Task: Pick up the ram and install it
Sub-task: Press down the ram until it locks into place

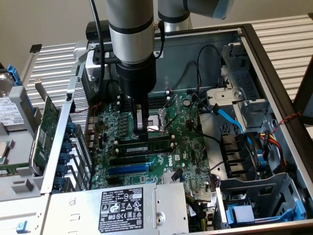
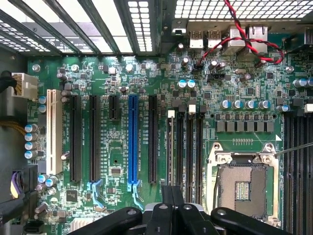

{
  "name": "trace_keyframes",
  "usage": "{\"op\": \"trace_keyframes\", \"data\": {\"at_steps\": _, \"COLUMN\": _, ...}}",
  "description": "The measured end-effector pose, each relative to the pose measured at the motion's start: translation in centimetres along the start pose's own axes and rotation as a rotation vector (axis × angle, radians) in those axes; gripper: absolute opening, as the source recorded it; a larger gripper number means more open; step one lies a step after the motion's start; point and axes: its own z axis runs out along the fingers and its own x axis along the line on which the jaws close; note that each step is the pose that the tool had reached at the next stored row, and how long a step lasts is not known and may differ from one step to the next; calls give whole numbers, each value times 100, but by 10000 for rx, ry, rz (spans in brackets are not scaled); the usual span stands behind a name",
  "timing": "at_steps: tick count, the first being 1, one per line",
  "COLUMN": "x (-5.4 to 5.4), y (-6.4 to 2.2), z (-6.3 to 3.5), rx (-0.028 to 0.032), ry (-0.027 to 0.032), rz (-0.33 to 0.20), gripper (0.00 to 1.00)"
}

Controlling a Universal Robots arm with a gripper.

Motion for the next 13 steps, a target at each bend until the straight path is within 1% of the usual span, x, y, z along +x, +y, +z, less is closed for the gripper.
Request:
{"op": "trace_keyframes", "data": {"at_steps": 3, "x": 1, "y": 0, "z": -1, "rx": -1, "ry": 2, "rz": 17, "gripper": 11}}
{"op": "trace_keyframes", "data": {"at_steps": 4, "x": 1, "y": 0, "z": -1, "rx": -1, "ry": 1, "rz": 119, "gripper": 11}}
{"op": "trace_keyframes", "data": {"at_steps": 13, "x": 1, "y": 0, "z": 0, "rx": -7, "ry": -29, "rz": 1363, "gripper": 11}}
